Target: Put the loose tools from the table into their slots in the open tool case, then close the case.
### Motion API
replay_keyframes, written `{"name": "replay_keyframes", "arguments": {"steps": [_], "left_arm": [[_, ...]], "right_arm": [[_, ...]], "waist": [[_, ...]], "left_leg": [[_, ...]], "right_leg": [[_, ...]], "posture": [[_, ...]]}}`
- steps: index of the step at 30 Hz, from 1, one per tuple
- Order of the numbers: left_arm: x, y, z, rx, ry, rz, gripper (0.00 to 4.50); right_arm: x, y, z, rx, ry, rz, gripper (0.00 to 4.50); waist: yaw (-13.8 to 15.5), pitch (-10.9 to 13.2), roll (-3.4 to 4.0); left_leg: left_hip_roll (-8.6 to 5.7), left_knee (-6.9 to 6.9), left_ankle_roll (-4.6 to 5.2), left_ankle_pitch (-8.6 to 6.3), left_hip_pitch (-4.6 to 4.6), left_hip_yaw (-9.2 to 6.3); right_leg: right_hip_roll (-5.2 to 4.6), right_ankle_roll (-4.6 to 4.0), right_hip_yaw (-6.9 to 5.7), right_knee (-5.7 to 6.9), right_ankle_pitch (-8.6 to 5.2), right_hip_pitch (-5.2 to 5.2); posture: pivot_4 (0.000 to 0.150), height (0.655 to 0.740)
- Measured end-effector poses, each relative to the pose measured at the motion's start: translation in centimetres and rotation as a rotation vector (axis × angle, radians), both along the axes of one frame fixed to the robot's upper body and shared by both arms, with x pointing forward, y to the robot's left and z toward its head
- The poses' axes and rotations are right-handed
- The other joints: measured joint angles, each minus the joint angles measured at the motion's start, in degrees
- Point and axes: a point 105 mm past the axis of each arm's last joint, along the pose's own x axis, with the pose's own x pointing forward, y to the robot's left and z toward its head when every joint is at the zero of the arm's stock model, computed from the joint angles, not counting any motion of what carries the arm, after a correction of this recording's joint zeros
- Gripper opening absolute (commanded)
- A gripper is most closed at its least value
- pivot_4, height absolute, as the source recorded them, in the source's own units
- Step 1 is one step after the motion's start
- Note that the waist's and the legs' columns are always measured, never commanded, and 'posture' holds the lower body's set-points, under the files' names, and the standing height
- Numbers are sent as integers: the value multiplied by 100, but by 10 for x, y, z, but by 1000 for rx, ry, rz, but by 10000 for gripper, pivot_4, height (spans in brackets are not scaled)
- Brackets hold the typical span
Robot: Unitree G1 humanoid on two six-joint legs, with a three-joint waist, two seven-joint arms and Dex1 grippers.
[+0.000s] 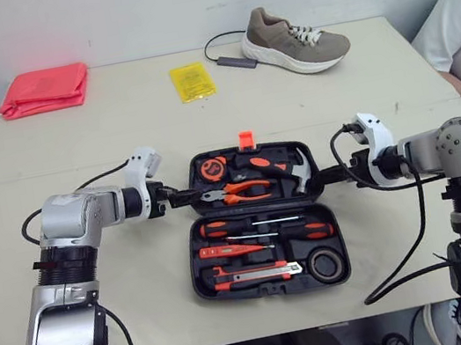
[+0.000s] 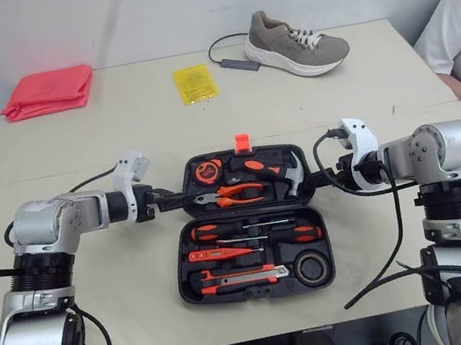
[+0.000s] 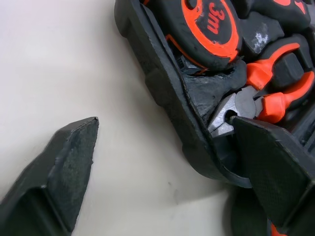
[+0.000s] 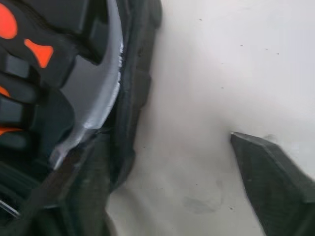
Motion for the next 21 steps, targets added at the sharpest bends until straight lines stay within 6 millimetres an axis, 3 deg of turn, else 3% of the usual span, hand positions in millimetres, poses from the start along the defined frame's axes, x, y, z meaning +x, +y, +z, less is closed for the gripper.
{"name": "replay_keyframes", "arguments": {"steps": [5,6,8,13,21], "left_arm": [[-4,-12,-1,-37,31,-40,10062],[-4,-13,0,-42,36,-47,5358],[-5,-14,1,-49,46,-48,51],[-1,-14,2,-64,29,-36,51],[7,-12,5,-211,-194,1,51]], "right_arm": [[2,13,1,64,14,32,3203],[3,14,1,71,18,29,0],[5,14,0,83,28,14,0],[7,13,-1,102,9,-4,0],[0,13,3,17,-430,79,0]], "waist": [[-7,-15,-21],[-8,-18,-24],[-8,-31,-25],[-4,-38,-27],[3,-17,-7]], "left_leg": [[-4,4,2,1,18,1],[-7,3,5,3,22,0],[-15,1,9,7,31,-2],[-15,2,7,12,31,-6],[-23,-13,2,16,5,-1]], "right_leg": [[1,3,-3,0,1,21],[0,5,-3,1,2,26],[-8,6,-1,4,3,33],[-16,8,0,7,4,33],[-8,13,-1,-1,7,5]], "posture": [[1500,7400],[1500,7400],[1500,7400],[1500,7400],[1500,7400]]}}
